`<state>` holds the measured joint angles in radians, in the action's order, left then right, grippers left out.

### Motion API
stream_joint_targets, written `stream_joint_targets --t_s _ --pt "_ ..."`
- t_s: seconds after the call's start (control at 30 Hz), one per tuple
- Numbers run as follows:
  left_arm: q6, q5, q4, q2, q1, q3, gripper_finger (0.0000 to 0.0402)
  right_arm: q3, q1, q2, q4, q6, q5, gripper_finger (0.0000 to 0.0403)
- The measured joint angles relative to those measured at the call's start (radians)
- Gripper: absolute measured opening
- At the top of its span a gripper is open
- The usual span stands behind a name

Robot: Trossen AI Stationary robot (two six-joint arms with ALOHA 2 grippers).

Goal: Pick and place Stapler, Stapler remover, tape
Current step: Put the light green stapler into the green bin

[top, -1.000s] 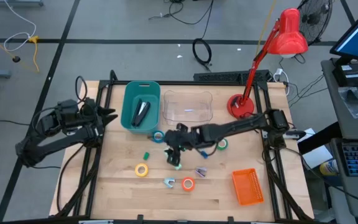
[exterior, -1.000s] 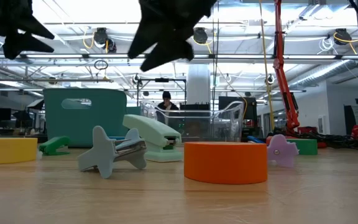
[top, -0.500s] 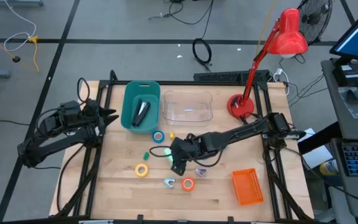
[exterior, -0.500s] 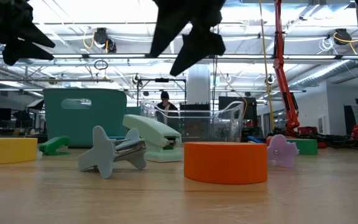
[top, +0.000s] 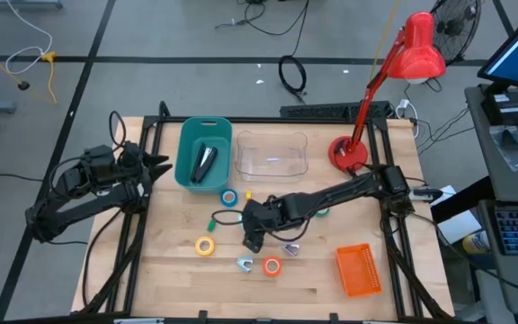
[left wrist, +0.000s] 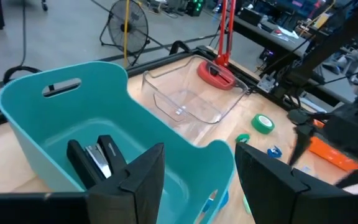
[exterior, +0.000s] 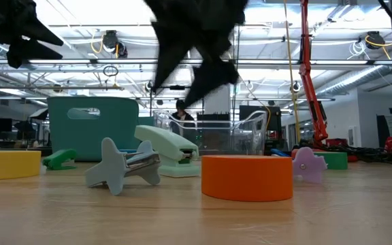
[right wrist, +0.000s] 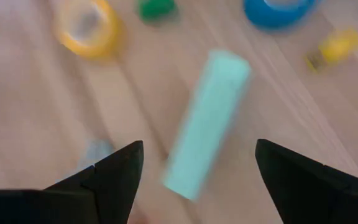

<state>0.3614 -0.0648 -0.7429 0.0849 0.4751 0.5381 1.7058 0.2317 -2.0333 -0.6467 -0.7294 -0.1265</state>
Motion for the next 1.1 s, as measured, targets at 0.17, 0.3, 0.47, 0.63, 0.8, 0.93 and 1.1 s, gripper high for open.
stream_joint_targets --t_s 0.17,0.3,0.47,0.63,0.8,0.93,1.1 --pt "0.007 -0.006 -0.001 0.0 0.0 0.0 0.02 0.006 0.012 -0.008 -0.003 -0.051 0.001 0.0305" --pt "0.003 -0.006 -0.001 0.0 0.0 0.0 0.02 0.004 0.018 -0.031 0.011 -0.051 0.037 0.0305" --pt "0.005 -0.01 -0.001 0.002 0.0 0.0 0.02 0.002 0.02 -0.057 0.035 -0.045 0.05 0.0304" --pt "0.002 -0.016 -0.001 0.002 0.0 0.0 0.02 0.001 0.015 -0.088 0.024 -0.038 0.027 0.0304" --pt "0.0 -0.022 -0.001 0.002 0.0 0.0 0.02 0.002 0.011 -0.128 0.075 -0.042 0.05 0.0304" --pt "0.0 -0.023 -0.001 0.002 0.0 0.0 0.02 0.006 0.009 -0.151 0.091 -0.052 0.039 0.0304" --pt "-0.001 -0.031 -0.002 0.002 0.0 0.0 0.02 0.004 0.004 -0.145 0.069 -0.063 0.018 0.0304"
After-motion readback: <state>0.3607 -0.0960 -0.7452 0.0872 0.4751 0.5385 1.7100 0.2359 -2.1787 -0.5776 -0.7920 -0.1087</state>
